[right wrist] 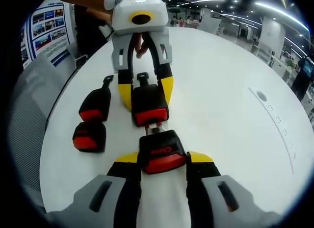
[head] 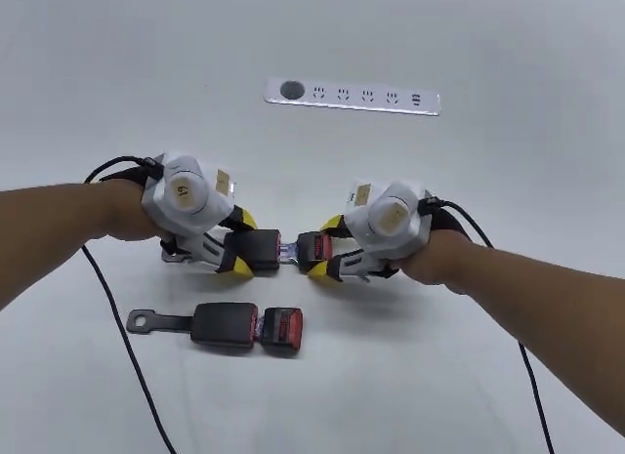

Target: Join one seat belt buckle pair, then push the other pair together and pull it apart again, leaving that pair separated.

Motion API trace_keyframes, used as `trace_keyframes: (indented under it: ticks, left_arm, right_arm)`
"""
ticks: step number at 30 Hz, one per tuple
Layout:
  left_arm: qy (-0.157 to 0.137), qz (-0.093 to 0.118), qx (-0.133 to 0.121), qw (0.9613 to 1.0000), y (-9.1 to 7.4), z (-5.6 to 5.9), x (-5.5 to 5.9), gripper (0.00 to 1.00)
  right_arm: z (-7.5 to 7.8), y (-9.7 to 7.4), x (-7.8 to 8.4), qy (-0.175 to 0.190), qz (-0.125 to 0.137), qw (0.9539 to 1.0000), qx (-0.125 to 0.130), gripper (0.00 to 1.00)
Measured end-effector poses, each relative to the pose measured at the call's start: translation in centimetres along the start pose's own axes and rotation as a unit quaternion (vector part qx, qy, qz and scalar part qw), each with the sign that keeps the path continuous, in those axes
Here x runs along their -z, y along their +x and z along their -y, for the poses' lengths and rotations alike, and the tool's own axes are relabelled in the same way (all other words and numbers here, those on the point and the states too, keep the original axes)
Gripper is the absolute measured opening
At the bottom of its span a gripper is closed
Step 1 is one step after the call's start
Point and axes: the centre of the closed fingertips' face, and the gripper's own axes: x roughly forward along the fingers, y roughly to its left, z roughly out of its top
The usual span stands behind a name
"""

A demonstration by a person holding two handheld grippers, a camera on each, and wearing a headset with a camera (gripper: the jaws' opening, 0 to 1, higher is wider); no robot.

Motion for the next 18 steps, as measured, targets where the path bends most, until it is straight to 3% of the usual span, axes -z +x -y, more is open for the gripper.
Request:
trace_keyframes:
  ticks: [18]
  left_arm:
    - [0.003,0.004,0.005,1.0000,-0.1,0.3,-0.3,0.35]
  right_arm:
    - [0.8,-2.4,2.6,0.024,0.008,0.9995,0.018,0.34]
